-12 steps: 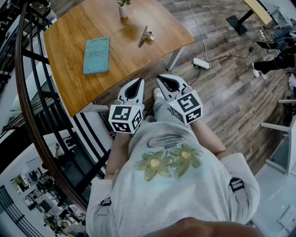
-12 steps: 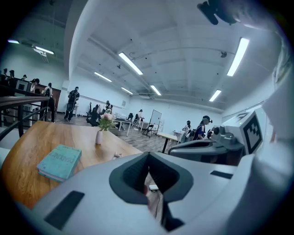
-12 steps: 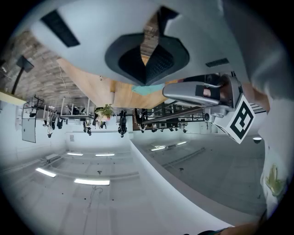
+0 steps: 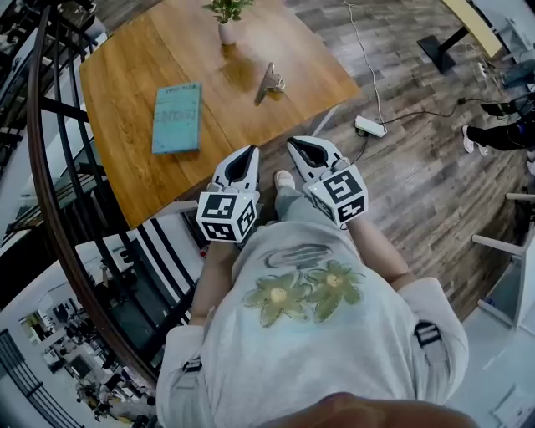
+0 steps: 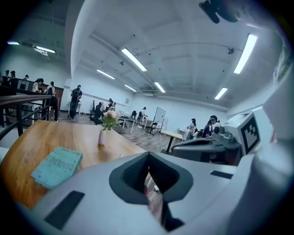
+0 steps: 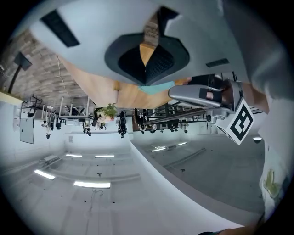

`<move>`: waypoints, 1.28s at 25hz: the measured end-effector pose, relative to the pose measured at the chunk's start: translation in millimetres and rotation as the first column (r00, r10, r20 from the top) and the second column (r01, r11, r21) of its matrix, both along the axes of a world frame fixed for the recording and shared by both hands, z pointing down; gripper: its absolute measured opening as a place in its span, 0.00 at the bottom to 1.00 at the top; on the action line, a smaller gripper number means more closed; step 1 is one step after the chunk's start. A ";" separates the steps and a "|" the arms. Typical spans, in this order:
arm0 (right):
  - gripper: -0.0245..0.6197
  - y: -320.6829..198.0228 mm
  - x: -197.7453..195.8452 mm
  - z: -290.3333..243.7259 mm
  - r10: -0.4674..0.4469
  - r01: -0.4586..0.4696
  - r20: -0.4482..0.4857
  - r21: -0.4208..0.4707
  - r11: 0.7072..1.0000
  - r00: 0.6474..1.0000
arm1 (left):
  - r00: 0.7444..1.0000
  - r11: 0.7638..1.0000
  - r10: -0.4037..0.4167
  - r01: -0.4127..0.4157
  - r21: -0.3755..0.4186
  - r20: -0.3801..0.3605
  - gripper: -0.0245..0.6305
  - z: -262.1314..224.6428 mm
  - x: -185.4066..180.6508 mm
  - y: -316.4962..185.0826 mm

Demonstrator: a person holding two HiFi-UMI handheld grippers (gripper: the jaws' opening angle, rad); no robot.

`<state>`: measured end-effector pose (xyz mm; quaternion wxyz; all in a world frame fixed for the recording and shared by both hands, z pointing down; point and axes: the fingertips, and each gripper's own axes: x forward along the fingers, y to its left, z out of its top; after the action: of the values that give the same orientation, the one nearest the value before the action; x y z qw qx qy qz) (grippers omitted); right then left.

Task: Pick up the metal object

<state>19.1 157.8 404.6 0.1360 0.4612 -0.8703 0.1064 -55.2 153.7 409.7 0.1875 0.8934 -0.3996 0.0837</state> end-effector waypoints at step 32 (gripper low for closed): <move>0.48 -184.8 19.9 82.9 -0.325 0.292 -0.123 -0.228 0.929 0.938 | 0.981 0.978 -0.189 0.192 -0.079 0.041 0.06 38.7 12.2 -163.8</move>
<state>39.0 -27.0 487.5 0.2671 0.3088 -0.9026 0.1364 -43.0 -10.1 448.4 0.2245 0.8411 -0.4825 0.0967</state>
